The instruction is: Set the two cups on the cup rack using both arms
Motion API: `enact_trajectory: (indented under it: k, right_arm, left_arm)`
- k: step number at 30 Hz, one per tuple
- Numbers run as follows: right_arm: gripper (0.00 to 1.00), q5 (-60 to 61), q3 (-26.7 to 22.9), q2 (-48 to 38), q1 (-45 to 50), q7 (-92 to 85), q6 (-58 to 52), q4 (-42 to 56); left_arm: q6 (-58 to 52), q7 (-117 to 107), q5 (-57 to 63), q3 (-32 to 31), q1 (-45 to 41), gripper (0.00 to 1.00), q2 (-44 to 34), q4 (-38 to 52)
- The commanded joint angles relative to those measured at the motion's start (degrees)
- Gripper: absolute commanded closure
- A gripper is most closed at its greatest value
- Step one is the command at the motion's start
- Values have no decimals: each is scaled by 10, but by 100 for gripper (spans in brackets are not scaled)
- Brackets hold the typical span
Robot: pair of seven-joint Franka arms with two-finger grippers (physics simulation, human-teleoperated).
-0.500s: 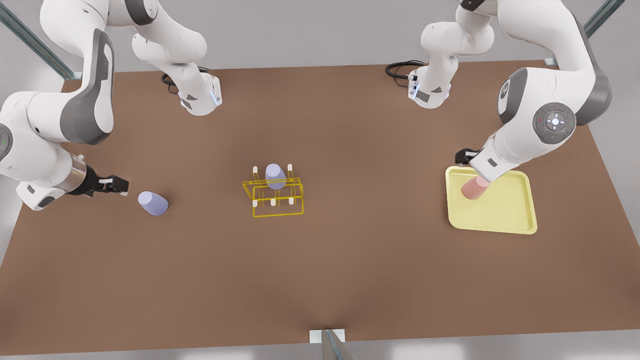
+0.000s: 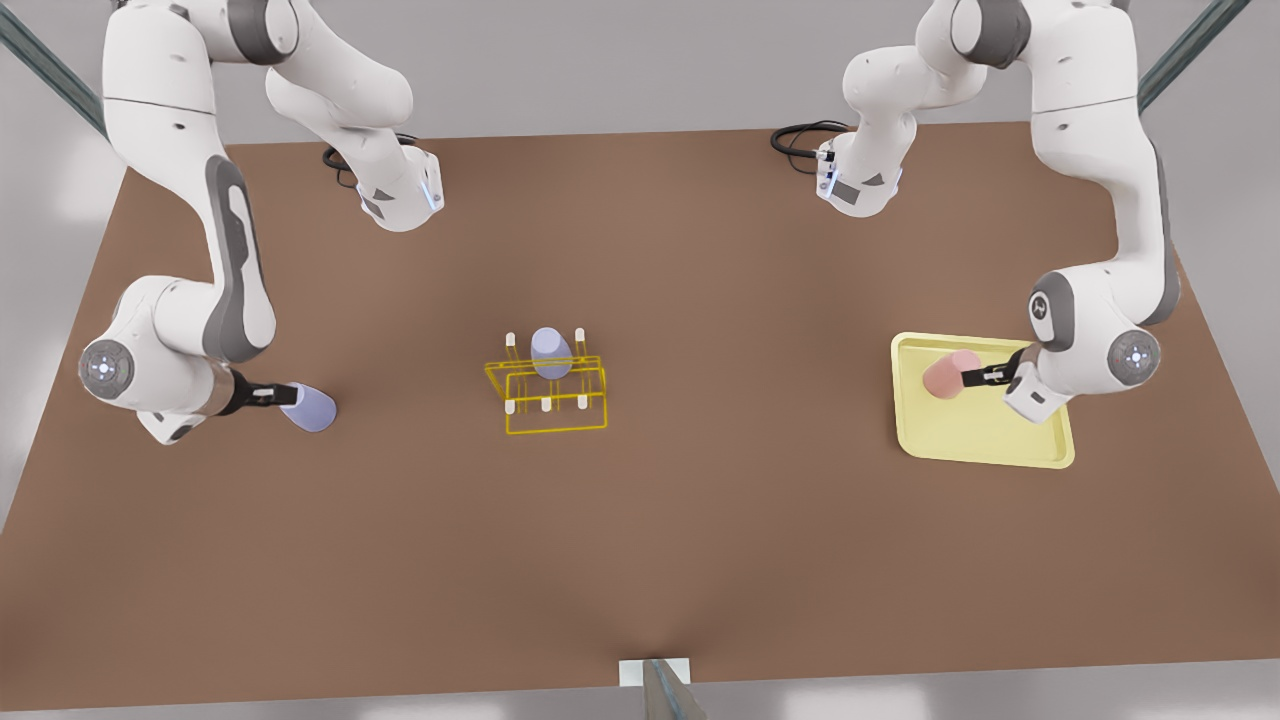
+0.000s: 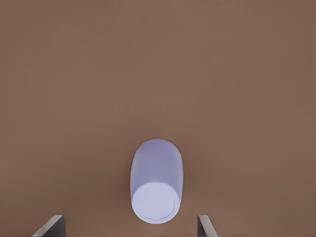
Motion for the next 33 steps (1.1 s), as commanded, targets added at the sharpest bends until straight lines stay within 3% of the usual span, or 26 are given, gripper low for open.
enact_trajectory:
  k: [1,9,14,22,23,24,33]
  right_arm:
    - [0,20,0,0,-3,-113,164,-19]
    - [0,39,1,-18,-13,-149,292,-146]
    - [0,43,1,-18,-20,-178,293,-164]
    - [0,44,0,-2,-24,-192,293,-191]
    - [0,44,0,-2,-24,-195,298,-194]
    - [0,44,0,0,-25,-196,302,-198]
    - [0,44,0,32,-37,-203,354,-222]
  left_arm:
    - [160,151,-2,5,0,0,-1,-38]
    - [179,148,-50,9,0,0,-20,-103]
    - [229,147,-48,13,-4,0,-27,-165]
    - [261,146,-49,13,-1,0,-5,-180]
    - [261,146,-49,13,-2,11,-5,-180]
    - [260,146,-49,13,-3,15,-5,-179]
    - [246,126,-48,13,-7,17,-14,-177]
